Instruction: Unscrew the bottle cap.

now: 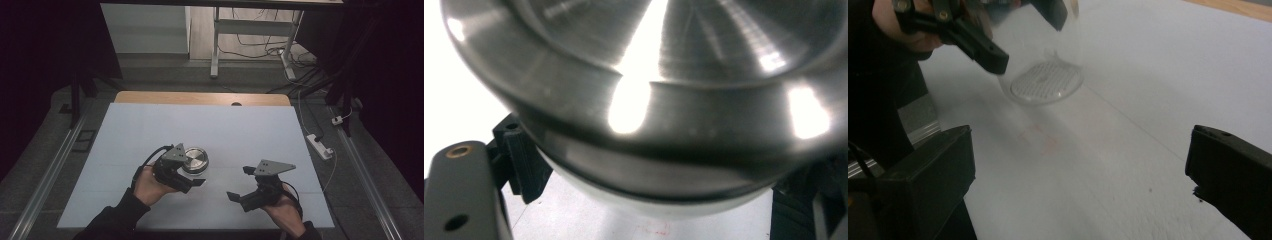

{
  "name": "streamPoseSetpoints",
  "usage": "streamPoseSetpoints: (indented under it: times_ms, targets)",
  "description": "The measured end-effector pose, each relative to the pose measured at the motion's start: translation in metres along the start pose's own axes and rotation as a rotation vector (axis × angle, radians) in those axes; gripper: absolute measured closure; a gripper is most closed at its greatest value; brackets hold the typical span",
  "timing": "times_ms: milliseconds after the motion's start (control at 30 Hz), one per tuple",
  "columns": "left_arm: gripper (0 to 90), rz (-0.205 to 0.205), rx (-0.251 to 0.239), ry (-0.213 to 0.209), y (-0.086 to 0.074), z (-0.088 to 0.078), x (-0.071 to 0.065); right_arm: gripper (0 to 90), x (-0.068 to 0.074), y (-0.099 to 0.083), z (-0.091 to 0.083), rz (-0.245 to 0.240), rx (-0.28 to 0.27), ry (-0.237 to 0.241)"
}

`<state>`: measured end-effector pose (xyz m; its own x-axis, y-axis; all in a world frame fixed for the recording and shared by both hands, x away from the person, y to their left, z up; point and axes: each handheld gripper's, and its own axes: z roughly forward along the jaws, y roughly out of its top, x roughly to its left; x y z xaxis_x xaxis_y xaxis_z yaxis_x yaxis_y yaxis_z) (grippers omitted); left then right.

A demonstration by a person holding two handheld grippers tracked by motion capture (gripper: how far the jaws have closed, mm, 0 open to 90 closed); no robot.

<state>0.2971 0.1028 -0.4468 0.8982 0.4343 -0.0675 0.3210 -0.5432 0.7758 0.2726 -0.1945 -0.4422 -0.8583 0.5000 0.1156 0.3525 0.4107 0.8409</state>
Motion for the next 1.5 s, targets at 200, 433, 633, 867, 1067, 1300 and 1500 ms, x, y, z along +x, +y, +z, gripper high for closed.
streamPoseSetpoints:
  times_ms: [200,433,633,867,1067,1300,1500]
  targets:
    - [15.8,0.0,0.01,0.006,0.0,0.002,-0.001,0.0,0.003,0.02,0.012,-0.016,-0.018,-0.003]
    - [15.8,-0.001,0.013,0.006,0.0,0.003,-0.001,0.0,0.01,0.041,0.024,-0.041,-0.021,0.016]
    - [15.8,-0.005,0.019,0.006,0.0,0.005,-0.001,0.0,0.015,0.055,0.035,-0.056,-0.018,0.012]
    - [15.8,-0.007,0.026,0.01,0.0,0.007,-0.002,0.0,0.023,0.07,0.052,-0.071,-0.023,0.009]
    - [15.8,-0.02,0.03,0.02,0.0,0.009,-0.002,6.2,0.029,0.077,0.065,-0.079,-0.035,0.007]
    - [15.8,-0.014,0.042,0.004,0.0,0.008,-0.001,18.7,0.032,0.08,0.069,-0.116,-0.049,0.024]
    - [15.8,0.026,0.035,-0.07,-0.001,0.005,-0.002,19.7,0.024,0.083,0.066,-0.175,-0.04,0.142]
